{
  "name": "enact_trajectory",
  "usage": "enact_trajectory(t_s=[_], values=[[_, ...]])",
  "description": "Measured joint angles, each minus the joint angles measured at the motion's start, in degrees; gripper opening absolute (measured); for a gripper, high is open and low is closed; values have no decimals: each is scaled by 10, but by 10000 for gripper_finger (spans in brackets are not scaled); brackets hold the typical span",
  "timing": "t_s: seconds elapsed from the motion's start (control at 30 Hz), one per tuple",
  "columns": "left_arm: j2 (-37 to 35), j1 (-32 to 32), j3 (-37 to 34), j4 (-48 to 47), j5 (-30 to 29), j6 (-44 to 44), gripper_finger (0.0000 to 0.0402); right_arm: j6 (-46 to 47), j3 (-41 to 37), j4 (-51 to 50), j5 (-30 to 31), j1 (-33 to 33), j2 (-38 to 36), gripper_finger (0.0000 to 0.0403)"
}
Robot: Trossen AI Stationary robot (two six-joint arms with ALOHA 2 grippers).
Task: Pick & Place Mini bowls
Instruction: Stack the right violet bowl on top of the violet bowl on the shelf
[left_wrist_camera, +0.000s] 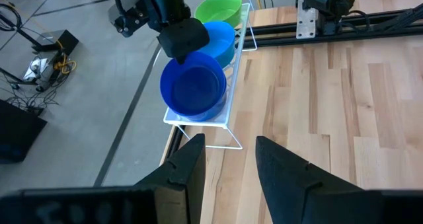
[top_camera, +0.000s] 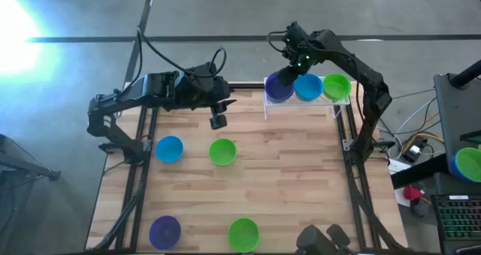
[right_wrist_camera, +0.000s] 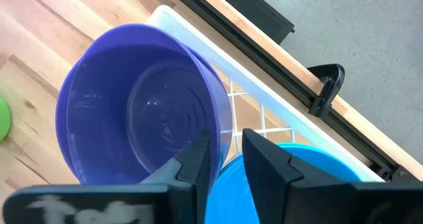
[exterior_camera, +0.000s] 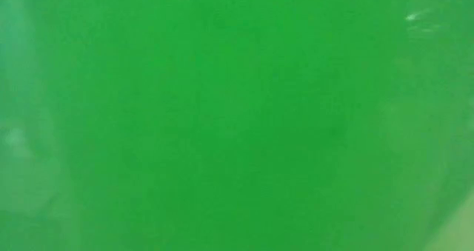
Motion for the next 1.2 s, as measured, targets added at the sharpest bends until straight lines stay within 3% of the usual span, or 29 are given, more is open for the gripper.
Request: enact_trajectory(t_s=[0.4, 1.2], values=[[0, 0, 0, 0, 0, 0, 129, 0, 0, 0, -1, 0, -5, 75], [0, 0, 0, 0, 0, -11, 129, -34, 0, 8, 0, 0, -101, 74]])
